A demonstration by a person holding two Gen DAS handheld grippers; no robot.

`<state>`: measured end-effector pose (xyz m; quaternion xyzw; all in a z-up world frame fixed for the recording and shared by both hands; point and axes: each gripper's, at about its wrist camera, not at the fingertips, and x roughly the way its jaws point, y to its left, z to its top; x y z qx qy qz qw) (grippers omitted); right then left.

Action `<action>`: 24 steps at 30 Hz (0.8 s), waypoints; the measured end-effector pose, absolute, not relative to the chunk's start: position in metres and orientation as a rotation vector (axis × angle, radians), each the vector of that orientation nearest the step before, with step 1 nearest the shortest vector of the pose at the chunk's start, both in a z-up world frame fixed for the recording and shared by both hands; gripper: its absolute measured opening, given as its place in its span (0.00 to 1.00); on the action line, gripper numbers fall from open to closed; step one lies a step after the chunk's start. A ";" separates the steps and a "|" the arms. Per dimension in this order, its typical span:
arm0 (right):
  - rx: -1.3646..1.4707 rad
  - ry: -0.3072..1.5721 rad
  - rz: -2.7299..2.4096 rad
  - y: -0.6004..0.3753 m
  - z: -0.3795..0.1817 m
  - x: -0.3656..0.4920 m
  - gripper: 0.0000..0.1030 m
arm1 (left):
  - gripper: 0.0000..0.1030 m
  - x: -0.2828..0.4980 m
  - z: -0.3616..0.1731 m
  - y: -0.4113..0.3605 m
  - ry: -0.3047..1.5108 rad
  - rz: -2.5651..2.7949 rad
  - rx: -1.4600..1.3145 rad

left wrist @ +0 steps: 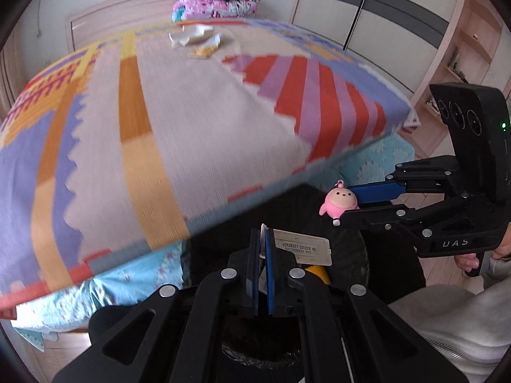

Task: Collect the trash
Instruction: 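Lower both tools into the bin and open them to drop card and doll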

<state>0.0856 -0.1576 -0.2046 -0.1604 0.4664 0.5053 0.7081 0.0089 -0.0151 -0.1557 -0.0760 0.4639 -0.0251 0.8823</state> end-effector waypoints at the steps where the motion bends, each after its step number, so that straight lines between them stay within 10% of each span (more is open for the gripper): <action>1: -0.362 1.045 1.121 -0.157 -0.209 0.085 0.30 | 0.03 0.008 -0.160 -0.016 0.975 -0.054 -0.161; 24: -0.347 1.116 1.077 -0.151 -0.237 0.091 0.41 | 0.05 0.016 -0.199 -0.015 1.081 -0.044 -0.227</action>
